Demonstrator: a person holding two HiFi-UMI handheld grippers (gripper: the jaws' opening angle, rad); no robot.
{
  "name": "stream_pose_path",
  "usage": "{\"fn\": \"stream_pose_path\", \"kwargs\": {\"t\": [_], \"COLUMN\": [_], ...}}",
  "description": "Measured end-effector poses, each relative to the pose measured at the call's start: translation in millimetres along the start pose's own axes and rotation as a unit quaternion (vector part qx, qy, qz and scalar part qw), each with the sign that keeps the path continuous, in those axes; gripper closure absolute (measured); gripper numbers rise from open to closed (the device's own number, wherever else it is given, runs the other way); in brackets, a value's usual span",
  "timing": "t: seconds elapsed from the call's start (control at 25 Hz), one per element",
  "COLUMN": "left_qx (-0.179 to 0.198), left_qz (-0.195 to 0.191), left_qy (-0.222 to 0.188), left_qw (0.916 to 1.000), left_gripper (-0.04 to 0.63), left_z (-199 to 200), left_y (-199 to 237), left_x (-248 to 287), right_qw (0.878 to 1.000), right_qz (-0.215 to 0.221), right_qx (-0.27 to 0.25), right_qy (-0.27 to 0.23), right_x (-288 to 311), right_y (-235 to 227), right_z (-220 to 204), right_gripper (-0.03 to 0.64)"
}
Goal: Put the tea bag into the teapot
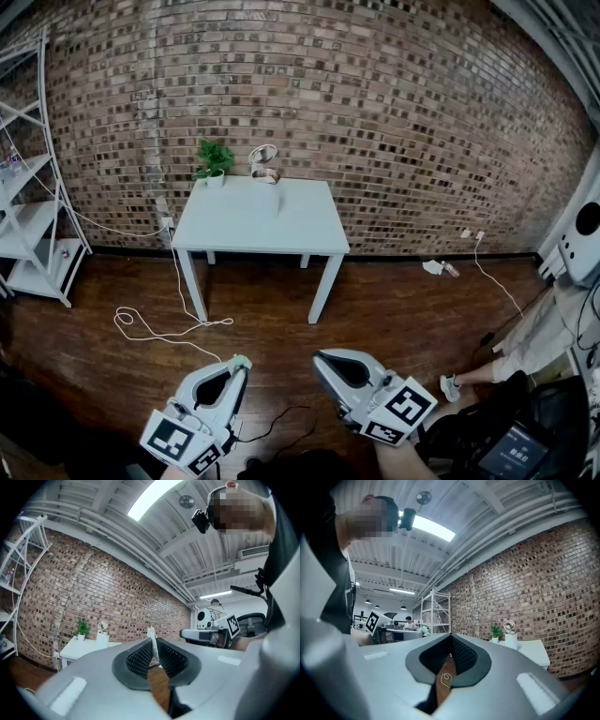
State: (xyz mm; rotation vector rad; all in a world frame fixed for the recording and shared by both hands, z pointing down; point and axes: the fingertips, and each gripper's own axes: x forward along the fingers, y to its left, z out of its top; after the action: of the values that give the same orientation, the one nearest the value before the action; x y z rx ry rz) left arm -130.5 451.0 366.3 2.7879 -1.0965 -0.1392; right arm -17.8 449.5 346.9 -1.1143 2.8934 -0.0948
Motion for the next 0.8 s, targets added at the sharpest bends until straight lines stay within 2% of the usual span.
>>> {"fn": "stream_pose_path", "kwargs": {"t": [0.24,0.4,0.56,0.68,0.8], "left_qx": [-0.017,-0.002,-0.007,0.013,0.002], "left_qz": [-0.002,0.007,0.031,0.039,0.053], "left_qy": [-0.008,0.012,-0.006,0.007,-0.008], "left_qw": [0.9998,0.9999,0.9995,0.9991,0.9986], "left_gripper": [0.563,0.563,0.563,0.563,0.563], "left_z": [-3,-11,-9,-9,-5], "left_y": [10,29,54,71,80], "left_x": [24,55,84,114,144], "right_qw": [1.0,1.0,0.999,0.999,0.998], "right_qz": [0.009,0.015,0.029,0.04,0.055], "right_qx": [0.004,0.013,0.013,0.019,0.025], "right_qy": [0.006,0.005,0.001,-0.006,-0.003], "right_x": [11,26,48,64,75], "right_y": [-18,-54,-94,-127,-154], "right_z": [-5,-14,-19,-15,-12], "right_gripper": [0.617,0.615,0.617,0.617,0.617]}}
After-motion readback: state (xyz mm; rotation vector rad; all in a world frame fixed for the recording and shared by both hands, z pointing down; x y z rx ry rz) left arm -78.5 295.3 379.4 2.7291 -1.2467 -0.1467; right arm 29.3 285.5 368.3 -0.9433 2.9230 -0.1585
